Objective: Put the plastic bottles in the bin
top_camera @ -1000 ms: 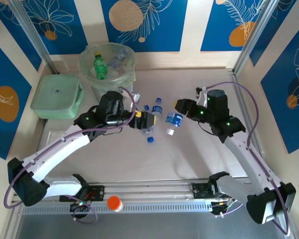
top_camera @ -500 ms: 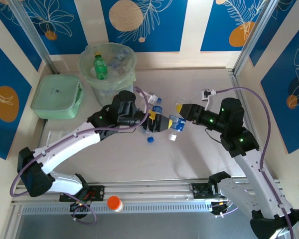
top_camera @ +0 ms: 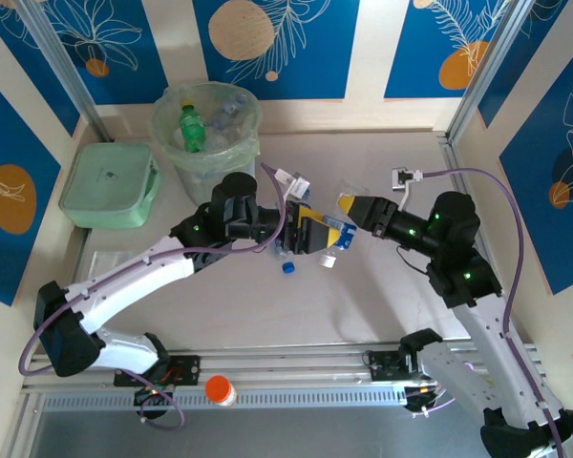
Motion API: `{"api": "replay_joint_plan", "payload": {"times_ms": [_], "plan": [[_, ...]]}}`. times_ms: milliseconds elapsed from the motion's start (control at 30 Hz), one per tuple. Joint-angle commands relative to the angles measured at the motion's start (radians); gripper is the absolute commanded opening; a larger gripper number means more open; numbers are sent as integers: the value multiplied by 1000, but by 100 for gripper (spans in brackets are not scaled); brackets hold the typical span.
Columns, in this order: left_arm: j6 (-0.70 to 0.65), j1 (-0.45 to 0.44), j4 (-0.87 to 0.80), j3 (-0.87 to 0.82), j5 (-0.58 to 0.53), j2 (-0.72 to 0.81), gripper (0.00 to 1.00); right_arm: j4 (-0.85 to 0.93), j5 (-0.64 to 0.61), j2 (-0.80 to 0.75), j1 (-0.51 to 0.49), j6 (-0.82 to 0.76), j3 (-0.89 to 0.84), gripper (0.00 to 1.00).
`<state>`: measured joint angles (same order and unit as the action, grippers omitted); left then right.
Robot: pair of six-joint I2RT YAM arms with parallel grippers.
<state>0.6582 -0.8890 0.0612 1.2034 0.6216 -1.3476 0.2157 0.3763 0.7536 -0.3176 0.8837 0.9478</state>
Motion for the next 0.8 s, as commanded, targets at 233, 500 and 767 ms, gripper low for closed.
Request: {"api": "replay_joint_plan", "payload": {"times_ms": [233, 500, 767], "plan": [[38, -9, 74, 0, 60, -40, 80, -62, -12, -4, -61, -2, -9, 47], [14, -3, 58, 7, 55, -17, 57, 12, -86, -9, -86, -57, 13, 56], [-58, 79, -107, 43, -32, 47, 53, 149, -213, -27, -86, -129, 70, 85]]}}
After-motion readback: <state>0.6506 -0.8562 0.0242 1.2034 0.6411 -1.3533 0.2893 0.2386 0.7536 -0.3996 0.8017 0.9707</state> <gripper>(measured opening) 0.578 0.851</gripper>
